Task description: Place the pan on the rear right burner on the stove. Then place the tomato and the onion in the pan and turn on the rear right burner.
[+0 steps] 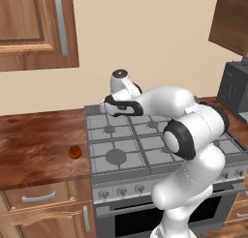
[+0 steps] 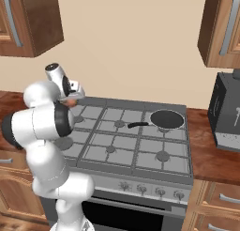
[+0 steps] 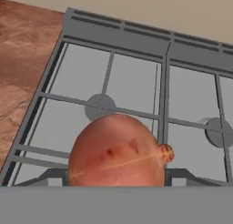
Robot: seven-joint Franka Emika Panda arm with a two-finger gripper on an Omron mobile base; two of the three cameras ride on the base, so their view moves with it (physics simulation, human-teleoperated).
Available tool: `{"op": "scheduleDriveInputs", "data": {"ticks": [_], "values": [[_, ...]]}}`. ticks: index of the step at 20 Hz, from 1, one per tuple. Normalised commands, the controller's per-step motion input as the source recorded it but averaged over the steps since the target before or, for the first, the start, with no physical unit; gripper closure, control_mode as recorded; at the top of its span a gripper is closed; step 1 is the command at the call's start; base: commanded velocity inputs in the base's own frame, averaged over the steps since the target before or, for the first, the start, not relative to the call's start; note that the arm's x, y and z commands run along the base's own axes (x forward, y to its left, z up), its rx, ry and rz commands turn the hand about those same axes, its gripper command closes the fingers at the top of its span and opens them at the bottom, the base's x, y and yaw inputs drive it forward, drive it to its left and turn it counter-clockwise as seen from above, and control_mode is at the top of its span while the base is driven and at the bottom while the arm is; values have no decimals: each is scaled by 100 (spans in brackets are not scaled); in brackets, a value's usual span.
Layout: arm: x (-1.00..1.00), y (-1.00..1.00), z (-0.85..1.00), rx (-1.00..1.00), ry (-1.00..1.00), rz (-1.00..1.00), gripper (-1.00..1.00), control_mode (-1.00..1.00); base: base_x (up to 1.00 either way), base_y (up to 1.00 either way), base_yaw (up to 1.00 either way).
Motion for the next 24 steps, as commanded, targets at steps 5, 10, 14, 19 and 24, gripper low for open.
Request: {"op": "scheduleDriveInputs", "data": {"ticks": [5,10,14,19,24], "values": [[0,-72,15,0,3,-16,100,-100,0,0,0],[0,-64,8,0,5,-17,100,-100,0,0,0],[0,-55,0,0,2,-14,100,-100,0,0,0],[0,-60,0,0,0,-8,100,-100,0,0,0],[0,-62,0,0,0,-7,100,-100,0,0,0]]}}
